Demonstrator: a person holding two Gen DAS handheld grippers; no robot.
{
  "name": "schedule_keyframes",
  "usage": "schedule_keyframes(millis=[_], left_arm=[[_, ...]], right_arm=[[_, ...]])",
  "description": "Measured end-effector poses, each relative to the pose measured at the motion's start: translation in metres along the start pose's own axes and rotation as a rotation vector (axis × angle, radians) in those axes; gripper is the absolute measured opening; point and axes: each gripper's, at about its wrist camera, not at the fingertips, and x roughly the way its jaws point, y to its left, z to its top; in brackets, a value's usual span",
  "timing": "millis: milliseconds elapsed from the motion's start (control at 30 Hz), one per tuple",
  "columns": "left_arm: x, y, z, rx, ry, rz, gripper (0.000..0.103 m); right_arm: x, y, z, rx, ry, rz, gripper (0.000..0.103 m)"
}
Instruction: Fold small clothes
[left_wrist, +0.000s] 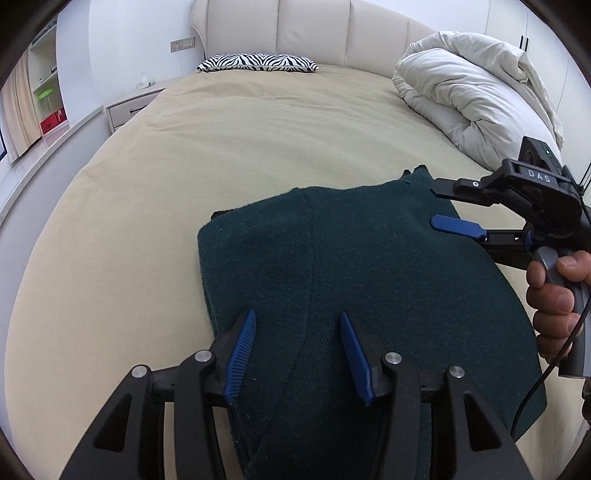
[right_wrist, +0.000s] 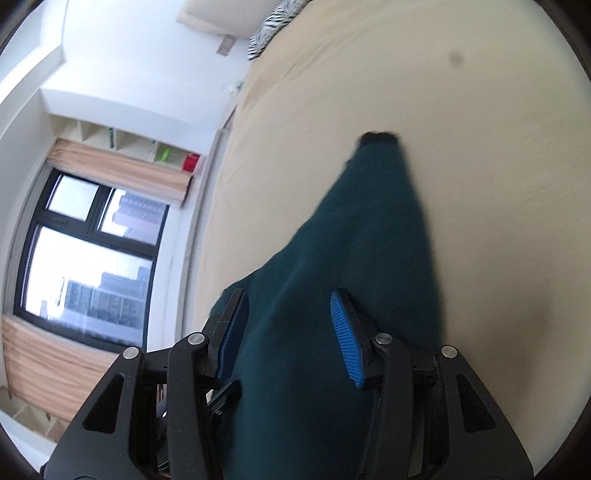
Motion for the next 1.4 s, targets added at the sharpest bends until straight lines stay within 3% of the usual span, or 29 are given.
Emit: schedule_keyframes(millis=[233,300,367,500,633,733,833,900,1000,1133,1267,1400], left_arm=[[-0.001,0.000,-0.001,-0.001,-0.005,-0.005,0.052],[0.000,0.000,-0.001,-0.005,-0.006,-0.007,0.052],[0.000,0.000,-0.002,-0.007,-0.008,-0.009,0.052],[0.000,0.001,-0.002,-0.007,-0.014,-0.014,0.052],[-0.002,0.006,-0.004,-0.022,-0.018,-0.044,0.052],[-0.009,0.012,-0.009,-0.035,-0.030,-0.074,0.052],[-0.024,0.023,-0.016,-0.076,-0.048,-0.101,0.052],[-0.039,0.035,-0.023,-0.135,-0.069,-0.090,0.057],[-0.053,0.056,-0.030,-0.224,-0.088,-0.140,0.060],[-0.048,0.081,-0.034,-0.341,-0.043,-0.221,0.061],[-0.031,0.095,-0.039,-0.475,0.034,-0.377,0.063],[-0.018,0.096,-0.034,-0.504,0.082,-0.414,0.064]], right_arm=[[-0.028,-0.010,-0.004,0.015,-0.096,-0.025,0.045],[-0.046,-0.005,-0.010,0.000,-0.117,0.010,0.047],[-0.057,0.011,-0.022,-0.045,-0.088,0.127,0.047],[-0.052,0.043,-0.061,-0.168,0.044,0.233,0.057],[-0.032,0.038,-0.100,-0.243,0.171,0.164,0.060],[-0.036,0.021,-0.113,-0.205,0.192,0.202,0.060],[-0.048,0.013,-0.122,-0.198,0.180,0.171,0.060],[-0.058,0.008,-0.121,-0.192,0.165,0.144,0.060],[-0.072,0.008,-0.112,-0.207,0.108,0.090,0.062],[-0.092,-0.005,-0.085,-0.158,0.041,0.051,0.071],[-0.075,-0.016,-0.063,-0.083,0.033,0.060,0.075],[-0.049,-0.038,-0.055,-0.030,0.077,0.049,0.075]])
